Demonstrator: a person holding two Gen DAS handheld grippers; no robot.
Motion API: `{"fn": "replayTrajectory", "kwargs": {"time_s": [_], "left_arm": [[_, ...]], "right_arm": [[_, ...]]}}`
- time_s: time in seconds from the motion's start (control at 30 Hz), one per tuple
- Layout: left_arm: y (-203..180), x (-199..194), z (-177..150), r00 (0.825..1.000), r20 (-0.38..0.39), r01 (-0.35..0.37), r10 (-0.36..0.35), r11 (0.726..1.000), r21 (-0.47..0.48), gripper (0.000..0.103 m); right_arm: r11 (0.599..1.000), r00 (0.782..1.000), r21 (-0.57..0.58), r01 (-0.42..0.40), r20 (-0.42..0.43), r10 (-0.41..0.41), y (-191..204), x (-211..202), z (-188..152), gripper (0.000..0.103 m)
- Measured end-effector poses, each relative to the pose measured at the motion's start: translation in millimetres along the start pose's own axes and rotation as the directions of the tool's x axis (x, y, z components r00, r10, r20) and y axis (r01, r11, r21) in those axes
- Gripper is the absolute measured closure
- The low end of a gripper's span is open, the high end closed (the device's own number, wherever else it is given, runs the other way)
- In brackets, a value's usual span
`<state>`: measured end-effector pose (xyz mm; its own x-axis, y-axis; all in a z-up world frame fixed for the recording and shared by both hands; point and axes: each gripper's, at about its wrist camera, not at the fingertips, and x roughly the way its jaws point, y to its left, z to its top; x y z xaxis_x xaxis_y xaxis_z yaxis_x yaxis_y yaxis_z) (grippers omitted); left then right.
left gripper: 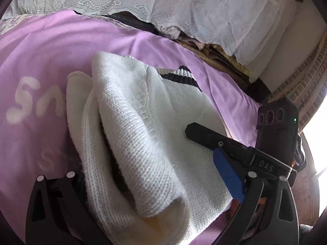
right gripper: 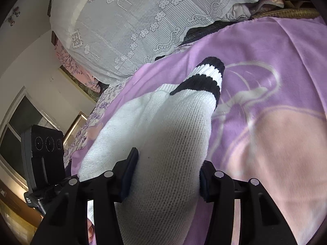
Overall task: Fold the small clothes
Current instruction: 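Lift the sweater bundle with the right tool and carry it toward the clothes stack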
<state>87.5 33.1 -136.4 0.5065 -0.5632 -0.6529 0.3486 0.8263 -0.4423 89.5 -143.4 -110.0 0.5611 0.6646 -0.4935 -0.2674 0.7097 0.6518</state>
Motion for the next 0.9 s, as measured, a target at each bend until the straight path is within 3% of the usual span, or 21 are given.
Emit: {"fn": "replayTrajectory", "kwargs": {"time_s": [0.53, 0.9], "left_arm": [[-99.1, -15.0, -81.8, 0.995, -0.055, 0.096, -0.089, 0.984, 0.148, 0.006], [-184.0, -5.6, -86.1, 0.972, -0.086, 0.233, -0.220, 0.948, 0.217, 0.006]], "right_arm": [[0.998, 0.998, -0.004, 0.063, 0.029, -0.063, -5.7, -125.0, -72.5, 0.054], [0.992, 0.981, -0.023, 0.121, 0.158, -0.116, -16.5, -228.0, -82.1, 0.055]]}}
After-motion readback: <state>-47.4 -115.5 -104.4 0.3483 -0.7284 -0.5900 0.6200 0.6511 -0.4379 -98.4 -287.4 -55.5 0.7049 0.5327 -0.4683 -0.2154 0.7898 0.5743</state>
